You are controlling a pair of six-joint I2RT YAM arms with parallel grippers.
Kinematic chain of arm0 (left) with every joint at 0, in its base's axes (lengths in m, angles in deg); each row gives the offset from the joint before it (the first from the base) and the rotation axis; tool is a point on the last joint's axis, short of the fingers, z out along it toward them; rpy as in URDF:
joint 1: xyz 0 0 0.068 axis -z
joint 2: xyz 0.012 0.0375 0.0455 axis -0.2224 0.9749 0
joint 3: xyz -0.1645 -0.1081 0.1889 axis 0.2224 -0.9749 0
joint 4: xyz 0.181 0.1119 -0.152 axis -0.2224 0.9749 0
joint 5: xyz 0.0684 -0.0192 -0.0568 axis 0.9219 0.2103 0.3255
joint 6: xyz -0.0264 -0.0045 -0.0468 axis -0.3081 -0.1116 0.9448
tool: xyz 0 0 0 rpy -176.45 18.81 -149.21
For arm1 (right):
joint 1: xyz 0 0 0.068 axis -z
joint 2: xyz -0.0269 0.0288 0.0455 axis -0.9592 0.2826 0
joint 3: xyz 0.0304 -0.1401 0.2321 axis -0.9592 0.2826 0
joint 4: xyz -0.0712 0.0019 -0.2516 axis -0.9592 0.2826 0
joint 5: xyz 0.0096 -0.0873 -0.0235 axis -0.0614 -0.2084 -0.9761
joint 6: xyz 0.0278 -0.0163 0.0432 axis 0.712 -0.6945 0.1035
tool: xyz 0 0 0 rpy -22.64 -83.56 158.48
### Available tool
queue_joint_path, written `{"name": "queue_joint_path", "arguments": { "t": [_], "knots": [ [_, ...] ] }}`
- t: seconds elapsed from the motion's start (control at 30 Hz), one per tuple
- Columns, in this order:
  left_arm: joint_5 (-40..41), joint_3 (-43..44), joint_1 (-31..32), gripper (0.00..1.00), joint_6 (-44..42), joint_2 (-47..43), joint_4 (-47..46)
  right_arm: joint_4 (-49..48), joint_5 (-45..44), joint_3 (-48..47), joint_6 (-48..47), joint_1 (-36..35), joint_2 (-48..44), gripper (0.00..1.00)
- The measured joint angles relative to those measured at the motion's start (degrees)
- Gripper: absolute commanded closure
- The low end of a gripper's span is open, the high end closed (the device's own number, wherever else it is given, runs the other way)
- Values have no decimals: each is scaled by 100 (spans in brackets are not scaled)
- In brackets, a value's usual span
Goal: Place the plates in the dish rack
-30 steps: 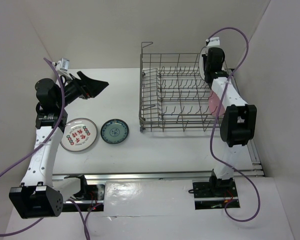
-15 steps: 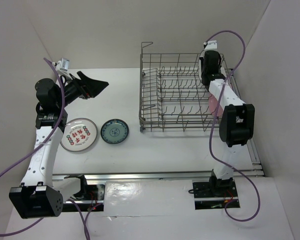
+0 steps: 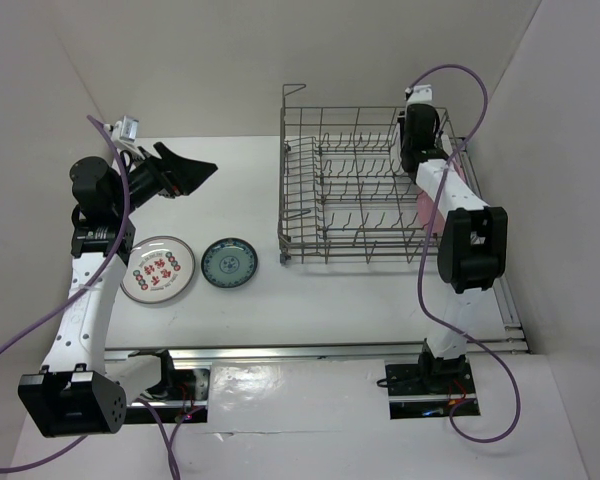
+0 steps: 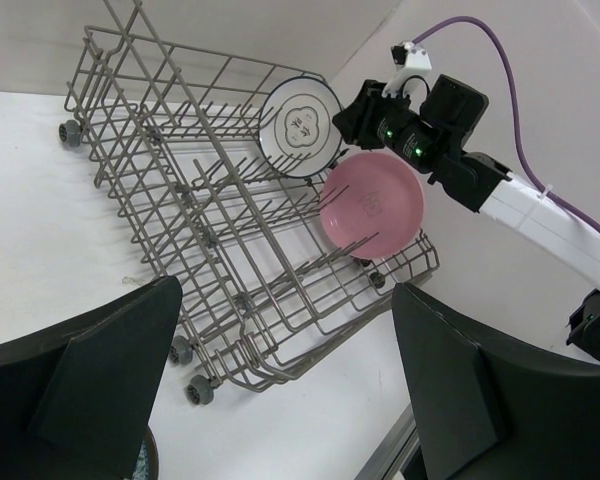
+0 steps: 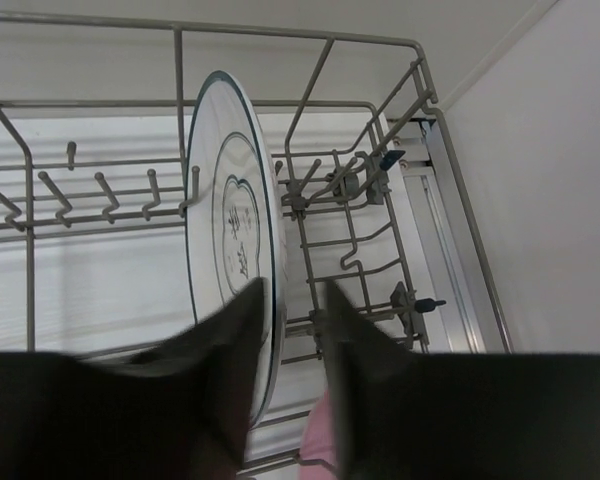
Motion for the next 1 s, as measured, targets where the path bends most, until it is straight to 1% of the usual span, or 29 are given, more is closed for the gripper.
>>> {"name": "queue_joint_path", "arguments": {
  "t": [0.03, 0.1, 0.13, 0.37, 0.43, 0.53, 0.63, 0.77, 0.87, 1.0],
  "knots": [
    [-13, 0, 0, 0, 0, 2, 0, 0, -7, -7, 20, 0, 0, 42],
    [-28, 0, 0, 0, 0, 4, 2, 26, -33, -39, 37, 0, 0, 9],
    [-26, 0, 0, 0, -2, 7, 7, 37, -48, -59, 46, 0, 0, 0],
    [164, 52, 0, 0, -26, 289, 232, 120, -166, -188, 68, -35, -114, 0],
    [330, 140, 0, 0, -42, 415, 470, 212, -234, -188, 136, -63, -319, 0],
    [695, 398, 0, 0, -111, 601, 994, 417, -269, -173, 341, -219, -944, 0],
    [1082, 481, 0, 0, -155, 686, 1497, 597, -284, -101, 509, -610, -1906, 0],
    [1624, -254, -4, 0, -57, 326, 1958, 874, -247, -177, 857, -1419, -3027, 0],
    [2282, -778, -11, 0, 118, -120, 2557, 1038, -140, -114, 1139, -1932, -3541, 0],
    [3340, -931, -96, 0, 560, -824, 3414, 1250, 15, 588, 1517, -2527, -4070, 0]
  ]
}}
